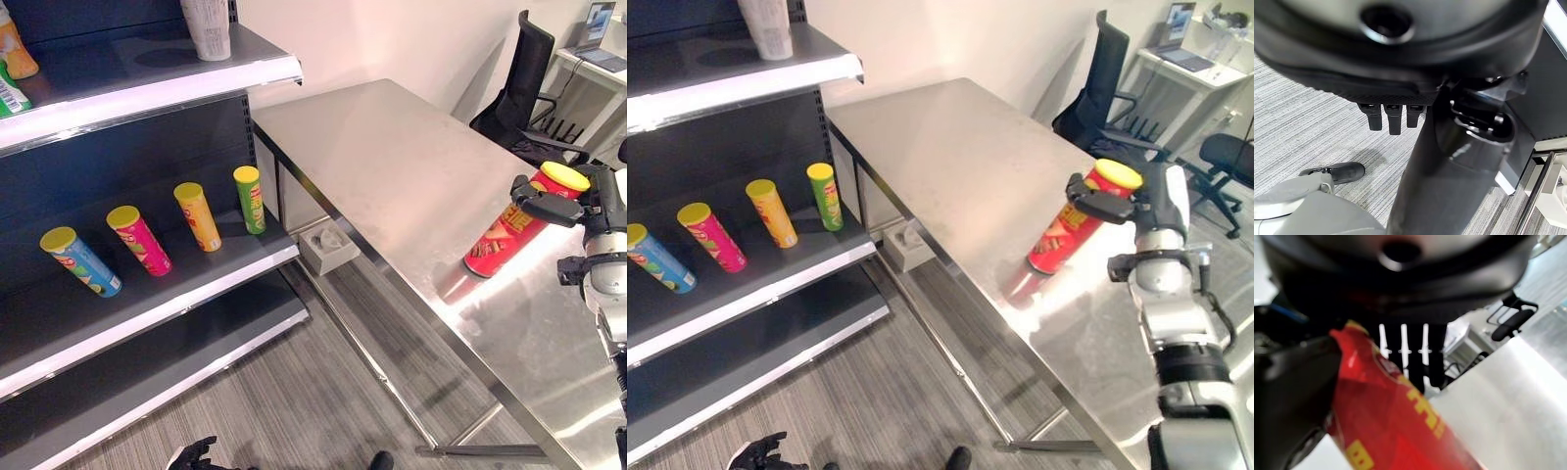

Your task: Put the goods on the table back onto the shelves and tidy them up.

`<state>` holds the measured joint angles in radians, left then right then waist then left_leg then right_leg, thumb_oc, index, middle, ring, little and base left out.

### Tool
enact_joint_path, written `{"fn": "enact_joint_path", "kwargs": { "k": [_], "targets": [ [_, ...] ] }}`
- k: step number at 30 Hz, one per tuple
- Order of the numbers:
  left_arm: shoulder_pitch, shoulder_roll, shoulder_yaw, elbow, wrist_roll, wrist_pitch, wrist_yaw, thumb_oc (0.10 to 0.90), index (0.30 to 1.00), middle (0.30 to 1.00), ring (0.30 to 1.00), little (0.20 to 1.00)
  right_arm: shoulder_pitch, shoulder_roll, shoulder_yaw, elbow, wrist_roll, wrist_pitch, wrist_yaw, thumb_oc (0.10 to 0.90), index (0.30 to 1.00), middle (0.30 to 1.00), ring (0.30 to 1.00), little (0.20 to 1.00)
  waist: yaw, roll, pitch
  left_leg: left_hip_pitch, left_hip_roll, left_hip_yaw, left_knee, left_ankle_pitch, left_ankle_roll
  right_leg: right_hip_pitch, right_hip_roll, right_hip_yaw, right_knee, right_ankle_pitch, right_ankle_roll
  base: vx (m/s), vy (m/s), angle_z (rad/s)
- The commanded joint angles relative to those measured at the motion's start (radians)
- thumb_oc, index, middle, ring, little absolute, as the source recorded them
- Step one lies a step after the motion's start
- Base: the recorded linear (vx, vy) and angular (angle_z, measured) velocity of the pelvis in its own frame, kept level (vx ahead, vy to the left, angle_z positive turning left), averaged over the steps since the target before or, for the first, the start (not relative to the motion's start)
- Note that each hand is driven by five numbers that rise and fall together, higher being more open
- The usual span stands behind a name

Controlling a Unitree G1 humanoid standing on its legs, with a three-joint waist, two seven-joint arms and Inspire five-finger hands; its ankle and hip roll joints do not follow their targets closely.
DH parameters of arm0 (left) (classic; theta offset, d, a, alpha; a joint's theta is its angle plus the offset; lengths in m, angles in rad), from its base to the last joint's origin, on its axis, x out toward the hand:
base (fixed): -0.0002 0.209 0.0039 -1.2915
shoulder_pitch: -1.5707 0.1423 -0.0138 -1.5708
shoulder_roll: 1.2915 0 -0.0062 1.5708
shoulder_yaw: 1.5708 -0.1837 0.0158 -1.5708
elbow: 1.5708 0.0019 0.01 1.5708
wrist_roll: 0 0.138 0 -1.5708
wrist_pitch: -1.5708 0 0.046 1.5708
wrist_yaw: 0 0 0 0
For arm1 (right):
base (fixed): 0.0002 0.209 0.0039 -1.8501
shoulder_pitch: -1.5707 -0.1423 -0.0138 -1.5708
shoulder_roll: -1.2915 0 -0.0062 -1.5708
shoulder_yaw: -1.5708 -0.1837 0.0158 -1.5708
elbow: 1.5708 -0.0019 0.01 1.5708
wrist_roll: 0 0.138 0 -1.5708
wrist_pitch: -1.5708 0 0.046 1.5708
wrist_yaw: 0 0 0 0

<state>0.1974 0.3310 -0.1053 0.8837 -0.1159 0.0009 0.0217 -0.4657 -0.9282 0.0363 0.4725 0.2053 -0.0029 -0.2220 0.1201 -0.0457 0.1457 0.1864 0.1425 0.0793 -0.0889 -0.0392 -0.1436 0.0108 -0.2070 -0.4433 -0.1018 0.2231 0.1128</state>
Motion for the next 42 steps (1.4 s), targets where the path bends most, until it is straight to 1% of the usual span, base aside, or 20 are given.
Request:
{"fn": "enact_joint_path", "kwargs": {
  "k": [1, 7, 11, 15, 16, 18, 19, 20, 24, 26, 27, 29, 31, 33, 34, 36, 37, 39, 40, 42],
  "targets": [
    [-0.031, 0.072, -0.026, -0.014, 0.022, -0.024, 0.034, 0.8, 0.9, 0.9, 0.9, 0.9, -0.075, -0.075, -0.111, -0.133, -0.01, -0.087, -0.083, 0.4, 0.3, 0.3, 0.3, 0.3, 0.015, -0.062, -0.04, -0.029, -0.018, -0.02, 0.002, -0.058, 0.032, 0.07, -0.076, -0.025, 0.015, -0.093, 0.116, -0.05, 0.061, 0.1],
    [-0.046, 0.068, 0.002, 0.006, 0.032, -0.025, 0.051, 0.8, 0.9, 0.9, 0.9, 0.9, 0.026, -0.012, -0.266, -0.384, -0.056, -0.131, -0.133, 0.4, 0.3, 0.3, 0.3, 0.3, 0.004, -0.076, -0.041, -0.03, -0.058, -0.019, 0.004, -0.064, 0.058, 0.05, -0.118, -0.006, 0.018, -0.047, 0.136, -0.1, 0.127, 0.02],
    [-0.036, 0.071, 0.02, 0.022, 0.028, -0.027, 0.052, 0.8, 0.9, 0.9, 0.9, 0.9, 0.023, 0.049, -0.267, -0.501, -0.045, -0.15, -0.104, 0.4, 0.3, 0.3, 0.3, 0.3, 0.001, -0.081, -0.016, -0.044, -0.128, -0.003, 0.005, -0.059, 0.096, -0.019, -0.189, 0.009, 0.037, 0.082, 0.149, -0.22, 0.187, -0.19],
    [-0.032, 0.081, 0.033, 0.018, 0.023, -0.026, 0.048, 0.8, 0.9, 0.9, 0.9, 0.9, -0.002, 0.073, -0.228, -0.539, -0.033, -0.15, -0.068, 0.4, 0.3, 0.3, 0.3, 0.3, 0.008, -0.07, -0.002, -0.056, -0.144, 0.011, 0.005, -0.048, 0.123, -0.047, -0.196, 0.016, 0.144, 0.018, 0.145, -0.22, 0.122, -0.39],
    [-0.039, 0.094, 0.036, 0.015, 0.009, -0.028, 0.054, 0.8, 0.9, 0.9, 0.9, 0.9, -0.036, 0.081, -0.185, -0.57, -0.019, -0.163, -0.03, 0.4, 0.3, 0.3, 0.3, 0.3, 0.016, -0.051, 0.007, -0.085, -0.132, 0.012, 0.015, -0.017, 0.141, -0.035, -0.116, 0.071, 0.315, -0.136, 0.101, -0.31, 0.08, -0.23],
    [-0.053, 0.095, 0.03, 0.011, -0.009, -0.035, 0.054, 0.8, 0.9, 0.9, 0.9, 0.9, -0.066, 0.079, -0.144, -0.577, -0.013, -0.173, -0.011, 0.4, 0.3, 0.3, 0.3, 0.3, 0.032, -0.054, 0.003, -0.124, -0.126, 0.006, 0.025, 0.023, 0.142, -0.035, 0.018, 0.152, 0.425, -0.281, 0.082, -0.3, 0.004, 0.21],
    [-0.054, 0.095, 0.03, 0.011, -0.009, -0.035, 0.054, 0.8, 0.9, 0.9, 0.9, 0.9, -0.067, 0.079, -0.144, -0.577, -0.013, -0.173, -0.011, 0.4, 0.3, 0.3, 0.3, 0.3, 0.032, -0.053, 0.0, -0.13, -0.124, 0.008, 0.026, 0.026, 0.141, -0.04, 0.019, 0.153, 0.423, -0.276, 0.079, -0.18, -0.157, 0.11],
    [-0.045, 0.086, 0.033, -0.006, -0.029, -0.037, 0.045, 0.8, 0.9, 0.9, 0.9, 0.9, -0.072, 0.071, -0.121, -0.579, -0.02, -0.17, -0.001, 0.4, 0.3, 0.3, 0.3, 0.3, 0.061, -0.076, -0.002, -0.152, -0.134, -0.013, 0.03, 0.04, 0.128, 0.019, 0.071, 0.163, 0.341, -0.337, 0.033, -0.12, -0.192, -0.09],
    [-0.031, 0.066, 0.052, -0.022, -0.063, -0.042, 0.043, 0.8, 0.9, 0.9, 0.9, 0.9, -0.083, 0.073, -0.095, -0.578, 0.012, -0.179, 0.005, 0.4, 0.3, 0.3, 0.3, 0.3, 0.114, -0.106, -0.006, -0.255, -0.12, -0.067, 0.07, 0.096, 0.084, 0.104, 0.143, 0.183, 0.108, -0.319, 0.0, -0.16, -0.218, 0.3],
    [-0.028, 0.054, 0.047, -0.038, -0.065, -0.042, 0.038, 0.8, 0.9, 0.9, 0.9, 0.9, -0.092, 0.055, -0.091, -0.58, 0.024, -0.187, 0.004, 0.4, 0.3, 0.3, 0.3, 0.3, 0.128, -0.098, 0.002, -0.315, -0.11, -0.091, 0.095, 0.122, 0.06, 0.123, 0.164, 0.168, 0.034, -0.298, -0.009, -0.26, -0.154, 0.5],
    [-0.028, 0.041, 0.037, -0.044, -0.059, -0.039, 0.035, 0.8, 0.9, 0.9, 0.9, 0.9, -0.092, 0.039, -0.096, -0.586, 0.024, -0.191, -0.002, 0.4, 0.3, 0.3, 0.3, 0.3, 0.138, -0.073, 0.018, -0.373, -0.102, -0.108, 0.115, 0.152, 0.038, 0.123, 0.173, 0.124, 0.015, -0.303, -0.018, -0.45, -0.123, 0.95],
    [-0.019, 0.023, 0.038, -0.048, -0.049, -0.029, 0.031, 0.8, 0.9, 0.9, 0.9, 0.9, -0.064, 0.012, -0.113, -0.61, 0.005, -0.183, -0.013, 0.4, 0.3, 0.3, 0.3, 0.3, 0.123, -0.043, 0.044, -0.411, -0.038, 0.005, 0.169, 0.152, 0.042, 0.109, 0.15, 0.035, 0.015, -0.302, -0.025, -0.45, 0.066, 2.42],
    [-0.007, 0.024, 0.034, -0.031, -0.014, -0.021, 0.031, 0.8, 0.9, 0.9, 0.9, 0.9, -0.019, 0.019, -0.138, -0.634, -0.006, -0.182, -0.01, 0.4, 0.3, 0.3, 0.3, 0.3, 0.091, -0.036, 0.046, -0.347, 0.054, -0.009, 0.208, 0.091, 0.02, 0.114, 0.094, -0.039, 0.015, -0.275, -0.02, -0.26, 0.228, 2.62],
    [-0.011, 0.024, 0.028, -0.028, 0.019, -0.023, 0.039, 0.8, 0.9, 0.9, 0.9, 0.9, 0.024, 0.016, -0.156, -0.654, -0.024, -0.171, 0.008, 0.4, 0.3, 0.3, 0.3, 0.3, 0.032, 0.0, 0.018, -0.213, 0.225, 0.034, 0.185, 0.121, -0.037, 0.103, 0.005, -0.125, 0.024, -0.228, 0.016, -0.15, 0.626, 1.71],
    [-0.011, 0.023, 0.025, -0.032, 0.021, -0.026, 0.041, 0.8, 0.9, 0.9, 0.9, 0.9, 0.028, 0.02, -0.154, -0.655, -0.027, -0.169, 0.015, 0.4, 0.3, 0.3, 0.3, 0.3, 0.025, 0.015, 0.006, -0.185, 0.235, 0.028, 0.17, 0.12, -0.059, 0.1, -0.014, -0.138, 0.026, -0.217, 0.032, -0.07, 0.661, 1.07],
    [-0.009, 0.019, 0.022, -0.04, 0.02, -0.029, 0.042, 0.8, 0.9, 0.9, 0.9, 0.9, 0.041, 0.024, -0.163, -0.666, -0.028, -0.167, 0.017, 0.4, 0.3, 0.3, 0.3, 0.3, 0.017, 0.028, -0.002, -0.181, 0.22, 0.003, 0.152, 0.109, -0.062, 0.104, -0.035, -0.137, 0.032, -0.201, 0.048, 0.0, 0.447, 0.86],
    [-0.008, 0.015, 0.026, -0.044, 0.022, -0.023, 0.039, 0.8, 0.9, 0.9, 0.9, 0.9, 0.088, 0.057, -0.198, -0.684, -0.046, -0.151, 0.024, 0.4, 0.3, 0.3, 0.3, 0.3, 0.012, 0.039, -0.031, -0.156, 0.151, 0.015, 0.068, 0.043, -0.054, 0.097, -0.129, -0.16, 0.058, -0.153, 0.088, -0.02, 0.609, 0.75],
    [-0.014, 0.028, 0.021, -0.046, 0.039, -0.024, 0.041, 0.8, 0.9, 0.9, 0.9, 0.9, 0.104, 0.086, -0.209, -0.687, -0.066, -0.142, 0.016, 0.4, 0.3, 0.3, 0.3, 0.3, 0.016, 0.029, -0.035, -0.158, 0.084, 0.023, 0.043, 0.026, -0.028, 0.081, -0.204, -0.176, 0.085, -0.107, 0.118, -0.03, 0.799, 0.46],
    [-0.014, 0.069, 0.037, -0.029, 0.088, -0.024, 0.046, 0.8, 0.9, 0.9, 0.9, 0.9, 0.131, 0.133, -0.223, -0.7, -0.098, -0.131, 0.013, 0.4, 0.3, 0.3, 0.3, 0.3, 0.021, 0.01, -0.043, -0.146, -0.027, 0.03, 0.006, -0.011, 0.029, 0.064, -0.297, -0.173, 0.148, -0.07, 0.136, 0.0, 0.736, 0.54],
    [-0.016, 0.076, 0.05, -0.008, 0.077, -0.018, 0.058, 0.8, 0.9, 0.9, 0.9, 0.9, 0.138, 0.142, -0.218, -0.707, -0.103, -0.125, 0.013, 0.4, 0.3, 0.3, 0.3, 0.3, 0.004, 0.01, -0.026, -0.143, -0.051, 0.018, 0.002, -0.013, 0.05, 0.035, -0.303, -0.099, 0.202, -0.031, 0.135, -0.05, 0.471, 0.85]
  ]
}}
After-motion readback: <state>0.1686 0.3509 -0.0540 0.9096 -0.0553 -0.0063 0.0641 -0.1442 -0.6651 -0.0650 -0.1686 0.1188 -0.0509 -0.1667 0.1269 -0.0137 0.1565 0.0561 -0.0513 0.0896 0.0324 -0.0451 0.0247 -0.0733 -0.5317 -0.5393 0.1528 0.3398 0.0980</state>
